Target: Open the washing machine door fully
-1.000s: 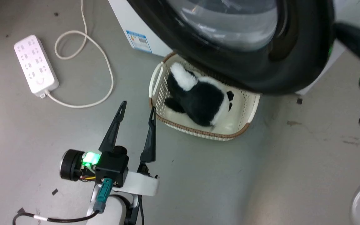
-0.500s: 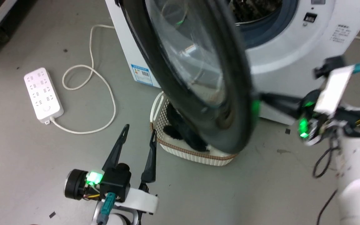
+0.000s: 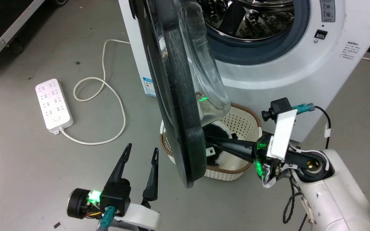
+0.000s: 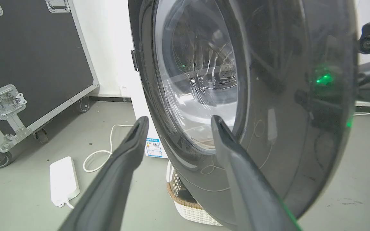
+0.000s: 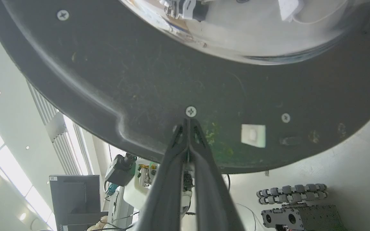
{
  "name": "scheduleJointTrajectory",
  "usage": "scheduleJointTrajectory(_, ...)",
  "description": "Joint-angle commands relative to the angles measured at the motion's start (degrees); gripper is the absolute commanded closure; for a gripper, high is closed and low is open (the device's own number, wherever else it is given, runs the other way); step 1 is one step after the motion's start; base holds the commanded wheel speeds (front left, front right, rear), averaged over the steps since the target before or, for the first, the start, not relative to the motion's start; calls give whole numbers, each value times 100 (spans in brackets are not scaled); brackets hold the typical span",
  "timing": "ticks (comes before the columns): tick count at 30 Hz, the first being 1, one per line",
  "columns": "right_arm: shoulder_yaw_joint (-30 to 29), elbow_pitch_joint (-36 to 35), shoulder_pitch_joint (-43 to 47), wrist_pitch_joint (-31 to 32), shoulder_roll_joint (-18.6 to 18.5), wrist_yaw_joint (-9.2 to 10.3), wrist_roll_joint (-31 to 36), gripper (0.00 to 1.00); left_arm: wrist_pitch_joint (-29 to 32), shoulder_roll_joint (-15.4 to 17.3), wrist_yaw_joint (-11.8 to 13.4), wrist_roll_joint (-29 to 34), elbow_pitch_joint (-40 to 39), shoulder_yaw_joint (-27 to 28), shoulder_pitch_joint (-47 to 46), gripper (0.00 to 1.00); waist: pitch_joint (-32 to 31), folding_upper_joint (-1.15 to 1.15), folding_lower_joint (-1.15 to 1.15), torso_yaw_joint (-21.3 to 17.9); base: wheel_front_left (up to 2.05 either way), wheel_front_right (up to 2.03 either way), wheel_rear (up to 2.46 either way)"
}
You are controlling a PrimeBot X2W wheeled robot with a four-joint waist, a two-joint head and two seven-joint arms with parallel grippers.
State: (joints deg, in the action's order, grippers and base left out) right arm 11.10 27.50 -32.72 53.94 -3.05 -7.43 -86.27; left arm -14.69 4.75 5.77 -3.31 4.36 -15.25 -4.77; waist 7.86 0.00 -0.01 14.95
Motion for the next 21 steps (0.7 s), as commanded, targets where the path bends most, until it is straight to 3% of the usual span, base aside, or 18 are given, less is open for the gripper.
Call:
scheduleJointTrajectory(1,106,-20,108,-124,17,-6,-88,100,-30,-3,-38,-14,20,51,59,0,-15,0,1,-2,0,0,0)
scheduleJointTrajectory(4,116,15,114,-412,12,-6,25,100,-30,-14,-38,-7,12,113,77,0,-65,0,1,-38,0,0,0)
scheduleJointTrajectory(5,65,0,110,-552,-15,-6,114,56,-30,-17,-36,-5,1,138,84,0,-89,0,1,-61,0,0,0)
scheduleJointTrajectory(6,2,-13,115,-671,-49,-6,181,0,-30,-19,-32,-5,-9,169,92,0,-117,0,1,-95,0,0,0)
scheduleJointTrajectory(12,-396,-734,335,-1899,-560,-6,1028,0,-30,-23,-42,-41,-66,382,164,0,-307,0,1,-382,0,0,0)
scheduleJointTrajectory(16,-151,-1810,705,-3492,-1343,-6,2585,0,-30,-6,-67,-54,-112,551,159,0,-404,0,1,-600,0,0,0)
scheduleJointTrajectory(21,121,-2220,1334,-5553,-2116,-6,4619,0,-30,21,-102,-49,-140,728,216,0,-536,0,1,-842,0,0,0)
